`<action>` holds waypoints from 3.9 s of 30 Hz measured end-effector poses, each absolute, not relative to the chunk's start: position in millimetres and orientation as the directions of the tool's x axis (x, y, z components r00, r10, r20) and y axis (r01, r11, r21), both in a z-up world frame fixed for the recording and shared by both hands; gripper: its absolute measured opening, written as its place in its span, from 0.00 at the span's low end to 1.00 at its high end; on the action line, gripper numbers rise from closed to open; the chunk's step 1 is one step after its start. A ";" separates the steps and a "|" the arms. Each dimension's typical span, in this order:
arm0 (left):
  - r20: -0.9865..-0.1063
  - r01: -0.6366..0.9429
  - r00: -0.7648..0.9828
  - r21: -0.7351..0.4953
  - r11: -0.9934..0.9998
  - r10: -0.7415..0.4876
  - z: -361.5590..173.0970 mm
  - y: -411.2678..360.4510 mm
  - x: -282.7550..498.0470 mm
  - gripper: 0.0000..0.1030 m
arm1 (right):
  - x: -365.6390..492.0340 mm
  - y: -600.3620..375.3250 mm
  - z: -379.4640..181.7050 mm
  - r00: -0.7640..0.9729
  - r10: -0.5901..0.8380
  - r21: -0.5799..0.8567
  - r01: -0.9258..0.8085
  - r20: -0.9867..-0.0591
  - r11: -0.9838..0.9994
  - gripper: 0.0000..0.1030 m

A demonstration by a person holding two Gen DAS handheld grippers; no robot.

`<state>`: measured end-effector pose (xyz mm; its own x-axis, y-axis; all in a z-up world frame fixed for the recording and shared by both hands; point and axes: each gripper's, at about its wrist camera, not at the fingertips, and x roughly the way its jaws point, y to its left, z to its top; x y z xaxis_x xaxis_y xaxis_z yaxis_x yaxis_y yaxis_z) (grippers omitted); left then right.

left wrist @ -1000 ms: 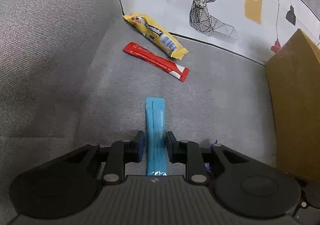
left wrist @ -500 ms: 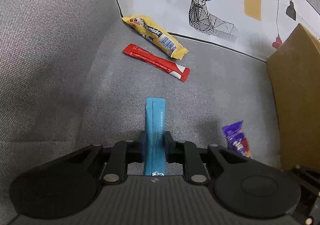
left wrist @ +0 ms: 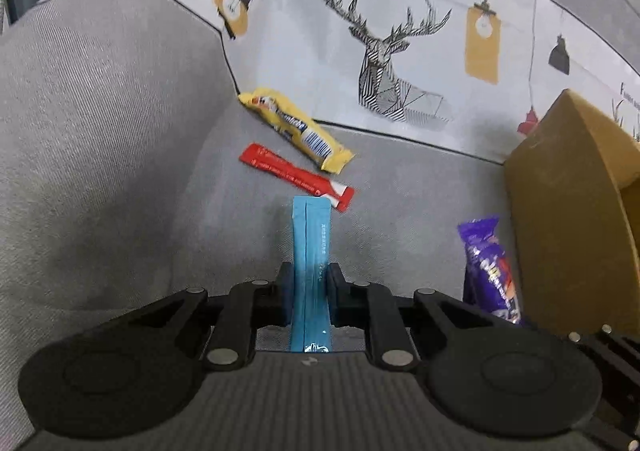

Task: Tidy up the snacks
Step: 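Carry the blue stick and purple candy bar over the box with both tools, then lower the blue stick and purple bar into the box and open both tools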

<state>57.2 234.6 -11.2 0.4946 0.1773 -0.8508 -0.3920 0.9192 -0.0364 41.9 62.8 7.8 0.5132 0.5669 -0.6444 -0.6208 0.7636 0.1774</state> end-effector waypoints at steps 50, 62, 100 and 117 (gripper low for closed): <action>-0.379 0.047 0.921 -0.126 0.991 -0.092 53.4 30.1 74.9 0.17 | 60.3 -175.2 63.8 0.908 0.310 0.225 -0.252 -0.280 0.941 0.16; -0.341 0.156 0.924 -0.077 0.985 -0.173 52.4 -4.5 70.1 0.17 | 64.5 -219.0 52.7 0.938 0.146 0.194 -0.087 -0.315 0.977 0.16; -0.320 0.202 0.920 -0.105 0.974 -0.226 50.1 -20.8 75.2 0.22 | 59.2 -208.8 55.9 0.951 0.131 0.132 -0.097 -0.280 0.987 0.18; -0.349 0.056 0.930 -0.173 0.983 -0.115 56.5 27.8 72.3 0.32 | 65.3 -173.2 69.9 0.956 0.120 0.169 -0.076 -0.267 0.983 0.51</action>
<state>72.3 27.8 56.5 0.9300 -0.1145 -0.3492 0.0563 0.9834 -0.1725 65.3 -173.2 69.9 0.9562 0.1199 -0.2671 -0.0761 0.9827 0.1688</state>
